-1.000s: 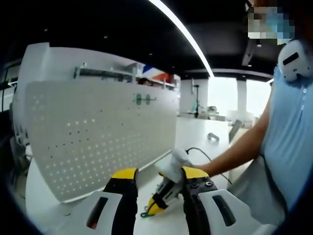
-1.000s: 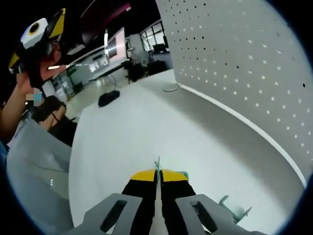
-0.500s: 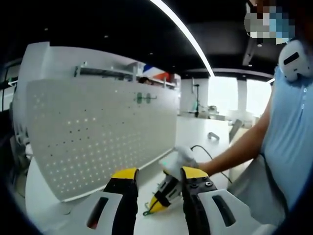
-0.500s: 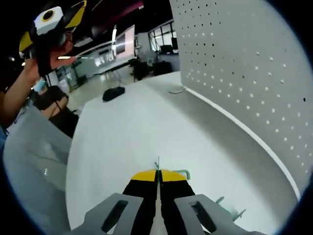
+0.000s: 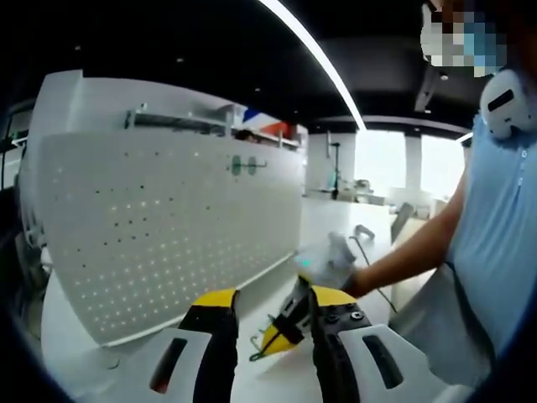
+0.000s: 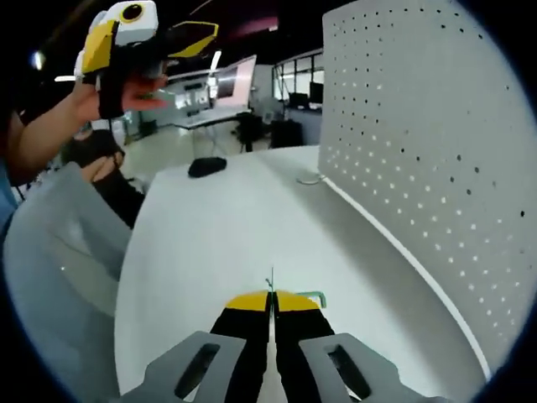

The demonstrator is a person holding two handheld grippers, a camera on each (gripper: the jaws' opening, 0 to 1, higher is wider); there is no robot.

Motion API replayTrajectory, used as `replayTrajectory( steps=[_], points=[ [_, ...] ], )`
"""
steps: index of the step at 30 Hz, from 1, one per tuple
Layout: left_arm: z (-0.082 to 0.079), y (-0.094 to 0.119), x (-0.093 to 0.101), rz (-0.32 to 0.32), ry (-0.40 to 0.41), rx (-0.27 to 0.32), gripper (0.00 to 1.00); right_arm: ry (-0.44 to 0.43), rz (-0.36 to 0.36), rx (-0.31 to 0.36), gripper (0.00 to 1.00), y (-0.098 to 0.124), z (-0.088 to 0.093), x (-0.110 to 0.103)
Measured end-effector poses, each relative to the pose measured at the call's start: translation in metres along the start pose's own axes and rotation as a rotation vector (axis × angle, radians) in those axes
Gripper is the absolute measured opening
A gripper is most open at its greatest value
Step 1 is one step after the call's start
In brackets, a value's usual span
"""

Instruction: Insert the hook assembly into the mounting plate slot until the hook locks in place.

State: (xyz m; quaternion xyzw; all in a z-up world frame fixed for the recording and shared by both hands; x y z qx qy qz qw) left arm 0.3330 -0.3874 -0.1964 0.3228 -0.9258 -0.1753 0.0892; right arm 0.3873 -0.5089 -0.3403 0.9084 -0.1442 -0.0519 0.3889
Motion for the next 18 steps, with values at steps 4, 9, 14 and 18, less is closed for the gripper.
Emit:
replayTrajectory(
  steps=[4, 9, 14, 18],
  points=[
    [0.0, -0.003, 0.001, 0.008, 0.001, -0.004, 0.34, 0.036, 0.021, 0.026, 0.0, 0.012, -0.005, -0.003],
    [-0.001, -0.009, 0.002, 0.022, 0.006, -0.008, 0.33, 0.063, 0.03, 0.062, 0.0, 0.026, -0.011, -0.009],
    [0.0, -0.016, 0.001, 0.037, 0.015, -0.021, 0.31, 0.101, 0.03, 0.083, 0.0, 0.036, -0.013, -0.017],
    [0.002, -0.02, 0.002, 0.048, 0.013, -0.035, 0.31, 0.129, 0.037, 0.096, 0.0, 0.043, -0.013, -0.019]
  ],
)
Point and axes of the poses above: the point that each gripper's makers call its tool centre point, and the gripper's own axes: y roughly backward along the fingers, x roughly to its right, z roughly out of its underside, the point moved 6 cm from there along y, roughly backward along the fingers, and after that the axes turned 12 degrees about -x, right-handed, at the moved point
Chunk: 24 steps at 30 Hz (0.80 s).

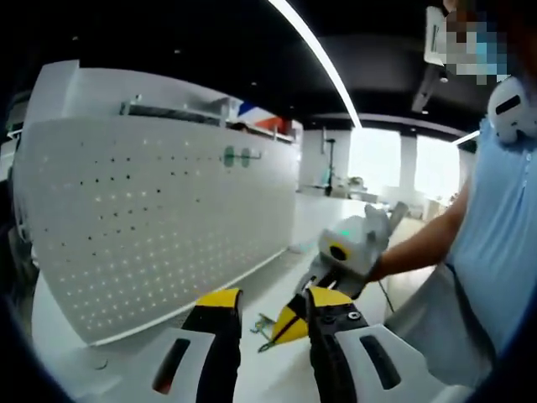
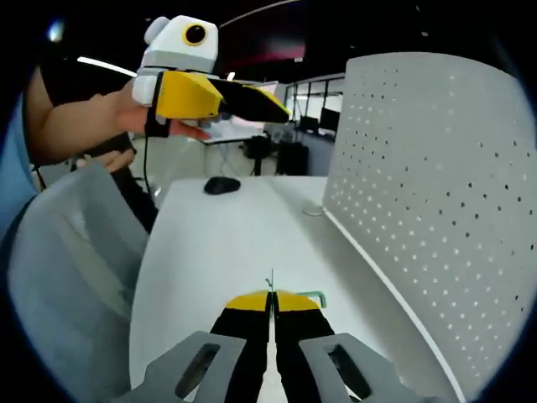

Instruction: Insert the hook assembly into the mounting plate slot until the hook locks in place.

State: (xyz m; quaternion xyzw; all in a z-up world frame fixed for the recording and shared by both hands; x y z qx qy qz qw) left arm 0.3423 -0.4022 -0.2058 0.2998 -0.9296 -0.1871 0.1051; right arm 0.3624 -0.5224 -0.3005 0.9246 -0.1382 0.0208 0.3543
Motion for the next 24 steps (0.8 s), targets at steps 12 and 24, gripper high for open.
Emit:
replayTrajectory(
  steps=[12, 24],
  points=[
    [0.006, -0.007, 0.0, 0.055, 0.042, -0.02, 0.27, 0.157, -0.033, 0.065, 0.0, 0.018, -0.013, -0.014],
    [0.021, -0.025, -0.002, 0.116, 0.104, -0.14, 0.25, 0.255, -0.057, 0.083, 0.0, 0.023, -0.023, -0.026]
  ],
)
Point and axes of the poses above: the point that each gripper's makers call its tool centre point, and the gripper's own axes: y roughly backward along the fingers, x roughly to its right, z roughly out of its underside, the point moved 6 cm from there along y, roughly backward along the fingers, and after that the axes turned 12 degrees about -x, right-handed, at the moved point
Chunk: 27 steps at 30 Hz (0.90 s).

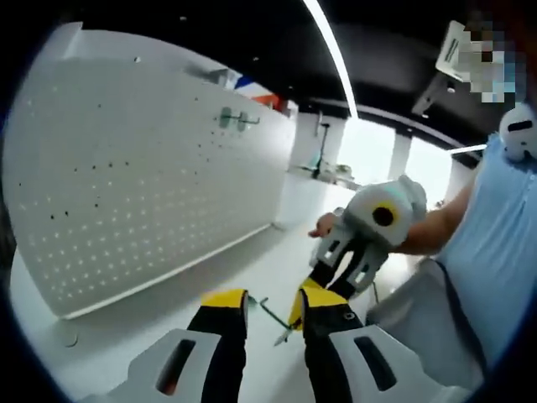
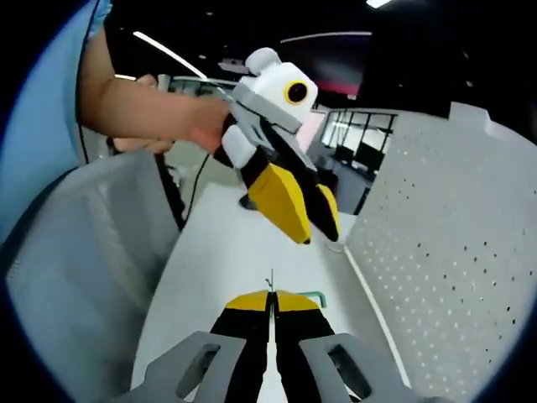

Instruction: Insert the hook assembly into the mounting plate slot until the hook locks in place.

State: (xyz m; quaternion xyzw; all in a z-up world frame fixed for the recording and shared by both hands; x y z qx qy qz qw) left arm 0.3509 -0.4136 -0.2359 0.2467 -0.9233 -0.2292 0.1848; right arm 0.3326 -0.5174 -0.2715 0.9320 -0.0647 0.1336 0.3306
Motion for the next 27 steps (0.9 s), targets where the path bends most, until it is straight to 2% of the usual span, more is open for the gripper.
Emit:
replayTrajectory(
  steps=[9, 21, 27],
  points=[
    [0.005, -0.008, -0.005, 0.014, 0.03, -0.063, 0.23, 0.032, -0.007, 0.018, 0.0, 0.002, -0.007, -0.002],
    [0.013, -0.019, -0.008, 0.087, 0.128, -0.131, 0.2, 0.065, -0.007, 0.032, 0.0, 0.004, -0.012, -0.005],
    [0.016, -0.021, -0.009, 0.135, 0.201, -0.116, 0.13, 0.086, -0.009, 0.033, 0.0, 0.005, -0.013, -0.008]
  ],
)
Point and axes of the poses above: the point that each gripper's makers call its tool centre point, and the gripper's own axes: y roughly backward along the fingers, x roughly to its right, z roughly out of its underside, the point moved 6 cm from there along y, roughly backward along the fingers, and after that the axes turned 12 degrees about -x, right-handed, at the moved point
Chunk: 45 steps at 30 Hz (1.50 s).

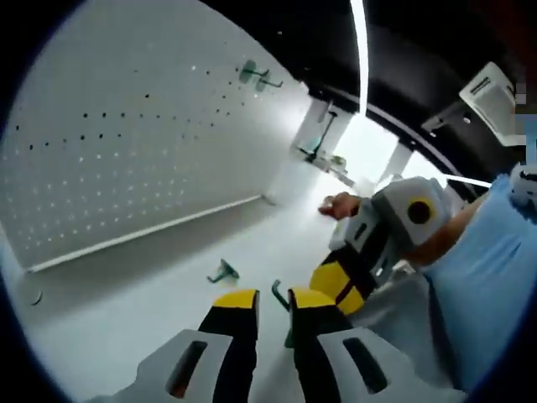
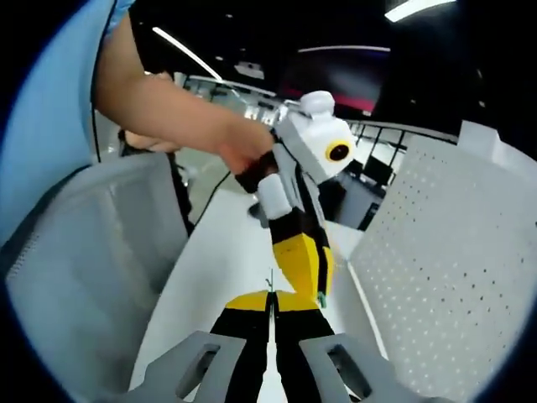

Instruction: Insert the hook assembly into the mounting plate slot until the hook locks in place.

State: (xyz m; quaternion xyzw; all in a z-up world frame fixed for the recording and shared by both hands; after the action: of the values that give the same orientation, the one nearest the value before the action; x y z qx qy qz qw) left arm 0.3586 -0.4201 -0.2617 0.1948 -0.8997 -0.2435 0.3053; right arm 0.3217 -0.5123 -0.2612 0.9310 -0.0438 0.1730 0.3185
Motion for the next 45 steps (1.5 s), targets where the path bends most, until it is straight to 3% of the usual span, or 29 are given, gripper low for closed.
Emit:
replayTrajectory(
  steps=[10, 21, 33, 39, 43, 45],
  points=[
    [0.005, -0.003, 0.004, 0.067, 0.067, -0.007, 0.07, 0.038, 0.0, -0.005, 0.0, -0.002, -0.001, -0.003],
    [0.004, -0.004, 0.007, 0.085, 0.082, 0.004, 0.05, 0.041, 0.002, -0.009, 0.0, 0.0, 0.002, -0.005],
    [-0.002, 0.001, 0.008, 0.058, 0.048, 0.073, 0.03, -0.062, 0.011, 0.006, 0.02, 0.007, 0.007, 0.004],
    [-0.005, 0.006, 0.006, 0.015, 0.021, 0.107, 0.03, -0.14, 0.027, 0.023, 0.08, 0.013, 0.009, 0.014],
    [-0.008, 0.01, 0.011, 0.0, -0.008, 0.141, 0.03, -0.202, 0.014, 0.019, 0.2, 0.012, 0.013, 0.017],
    [-0.009, 0.012, 0.013, -0.004, -0.025, 0.159, 0.03, -0.224, 0.006, 0.019, 0.21, 0.011, 0.014, 0.017]
  ],
)
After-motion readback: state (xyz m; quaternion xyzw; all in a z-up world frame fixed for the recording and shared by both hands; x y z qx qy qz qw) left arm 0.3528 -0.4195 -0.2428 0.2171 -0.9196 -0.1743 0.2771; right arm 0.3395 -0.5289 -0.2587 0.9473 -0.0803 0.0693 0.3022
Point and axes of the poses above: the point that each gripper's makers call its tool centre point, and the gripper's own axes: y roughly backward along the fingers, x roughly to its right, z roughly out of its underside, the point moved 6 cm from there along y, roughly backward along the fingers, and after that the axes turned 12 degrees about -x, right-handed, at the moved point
